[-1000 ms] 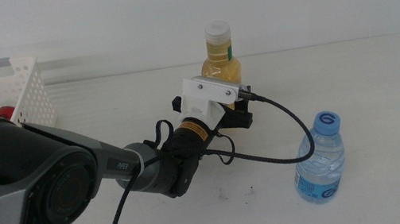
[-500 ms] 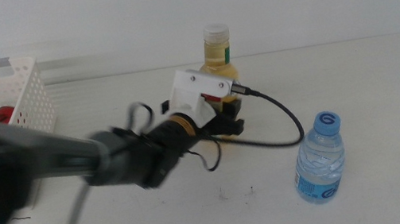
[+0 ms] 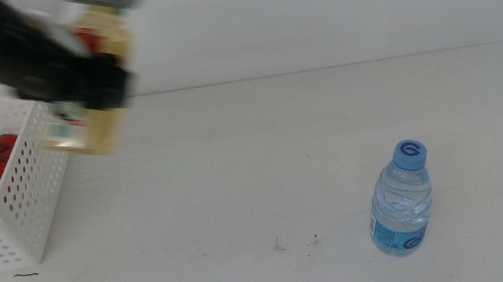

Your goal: Use arms to grab the bottles and put them into the dustbin to the left of the table.

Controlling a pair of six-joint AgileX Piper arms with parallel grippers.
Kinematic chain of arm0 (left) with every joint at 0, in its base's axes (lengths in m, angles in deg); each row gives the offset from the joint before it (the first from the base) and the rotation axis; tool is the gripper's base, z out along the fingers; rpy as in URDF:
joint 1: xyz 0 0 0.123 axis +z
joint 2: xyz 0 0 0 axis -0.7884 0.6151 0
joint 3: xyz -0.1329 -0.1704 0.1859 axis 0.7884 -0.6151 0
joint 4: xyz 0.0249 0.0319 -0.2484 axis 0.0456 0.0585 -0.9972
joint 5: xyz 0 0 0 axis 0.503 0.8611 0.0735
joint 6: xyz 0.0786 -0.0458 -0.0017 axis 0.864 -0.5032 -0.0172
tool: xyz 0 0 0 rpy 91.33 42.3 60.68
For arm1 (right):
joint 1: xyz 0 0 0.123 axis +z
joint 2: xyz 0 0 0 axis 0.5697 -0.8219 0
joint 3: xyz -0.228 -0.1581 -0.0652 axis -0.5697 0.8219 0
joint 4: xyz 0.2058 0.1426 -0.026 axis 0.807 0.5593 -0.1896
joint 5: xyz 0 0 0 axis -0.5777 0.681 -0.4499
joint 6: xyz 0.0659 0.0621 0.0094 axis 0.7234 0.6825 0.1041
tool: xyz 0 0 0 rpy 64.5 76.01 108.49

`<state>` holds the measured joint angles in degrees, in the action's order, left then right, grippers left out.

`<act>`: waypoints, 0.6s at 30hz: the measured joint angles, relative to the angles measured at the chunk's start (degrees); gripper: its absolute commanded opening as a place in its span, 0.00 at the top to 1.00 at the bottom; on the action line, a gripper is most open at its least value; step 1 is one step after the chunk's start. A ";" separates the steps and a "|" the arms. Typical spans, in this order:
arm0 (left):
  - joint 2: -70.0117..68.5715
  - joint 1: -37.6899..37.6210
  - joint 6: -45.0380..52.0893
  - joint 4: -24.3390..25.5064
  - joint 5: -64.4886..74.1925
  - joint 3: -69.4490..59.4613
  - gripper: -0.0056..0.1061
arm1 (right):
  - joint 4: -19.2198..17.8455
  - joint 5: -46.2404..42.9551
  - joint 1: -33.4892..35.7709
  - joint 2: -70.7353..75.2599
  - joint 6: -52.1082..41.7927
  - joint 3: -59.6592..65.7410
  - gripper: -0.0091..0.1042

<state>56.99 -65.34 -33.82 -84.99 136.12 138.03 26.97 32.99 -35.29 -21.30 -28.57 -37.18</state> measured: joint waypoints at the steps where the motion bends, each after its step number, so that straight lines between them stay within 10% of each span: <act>1: 0.00 2.98 2.19 -1.31 3.27 1.74 0.97 | 0.00 0.00 0.00 0.00 0.00 0.00 0.12; 18: 13.97 26.83 11.34 -3.62 12.39 10.44 0.97 | 0.00 0.00 0.00 0.00 0.00 0.00 0.12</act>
<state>70.96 -38.51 -22.48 -88.62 148.51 148.47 26.97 32.99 -35.29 -21.30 -28.57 -37.18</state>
